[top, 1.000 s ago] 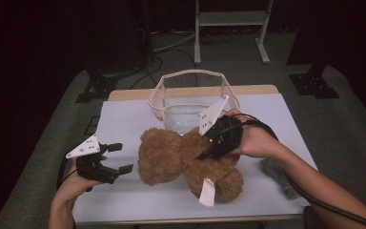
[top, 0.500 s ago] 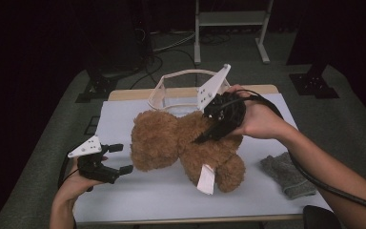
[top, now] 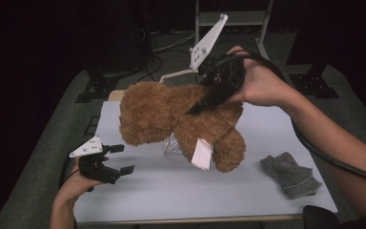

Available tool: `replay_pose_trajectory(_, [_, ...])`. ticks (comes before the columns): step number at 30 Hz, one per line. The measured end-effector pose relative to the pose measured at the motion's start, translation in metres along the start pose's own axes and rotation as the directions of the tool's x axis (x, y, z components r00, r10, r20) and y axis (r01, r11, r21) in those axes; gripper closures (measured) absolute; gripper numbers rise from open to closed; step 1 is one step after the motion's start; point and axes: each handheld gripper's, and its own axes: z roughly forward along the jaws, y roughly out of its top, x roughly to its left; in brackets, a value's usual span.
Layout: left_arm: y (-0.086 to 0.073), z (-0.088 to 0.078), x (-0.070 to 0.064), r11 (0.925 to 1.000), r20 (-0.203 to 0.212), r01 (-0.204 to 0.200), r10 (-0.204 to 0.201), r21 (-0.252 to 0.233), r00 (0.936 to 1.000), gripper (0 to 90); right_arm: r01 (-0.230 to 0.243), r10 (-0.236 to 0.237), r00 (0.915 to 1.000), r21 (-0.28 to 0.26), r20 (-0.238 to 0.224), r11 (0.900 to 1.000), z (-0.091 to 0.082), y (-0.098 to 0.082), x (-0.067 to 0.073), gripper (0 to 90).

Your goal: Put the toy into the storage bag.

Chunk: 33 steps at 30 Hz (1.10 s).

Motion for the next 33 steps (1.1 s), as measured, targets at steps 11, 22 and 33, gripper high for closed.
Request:
replay_pose_trajectory(11, [-0.003, 0.002, 0.003, 1.0, 0.002, 0.008, -0.008, 0.005, 1.0, 8.6, -0.036, 0.036, 0.999, -0.002, 0.027, 0.999, -0.022, 0.022, -0.033, 60.7])
replay_pose_trajectory(22, [-0.004, -0.003, 0.005, 0.9999, -0.006, 0.013, -0.013, -0.008, 0.9999, 8.6, -0.052, 0.051, 0.9983, 0.028, 0.029, 0.998, -0.021, 0.049, -0.069, 60.6])
replay_pose_trajectory(33, [-0.007, -0.002, 0.007, 0.9997, 0.0, 0.023, -0.023, -0.003, 0.9997, 8.5, -0.077, 0.075, 0.9964, 0.036, 0.04, 0.996, -0.008, 0.055, -0.108, 60.4])
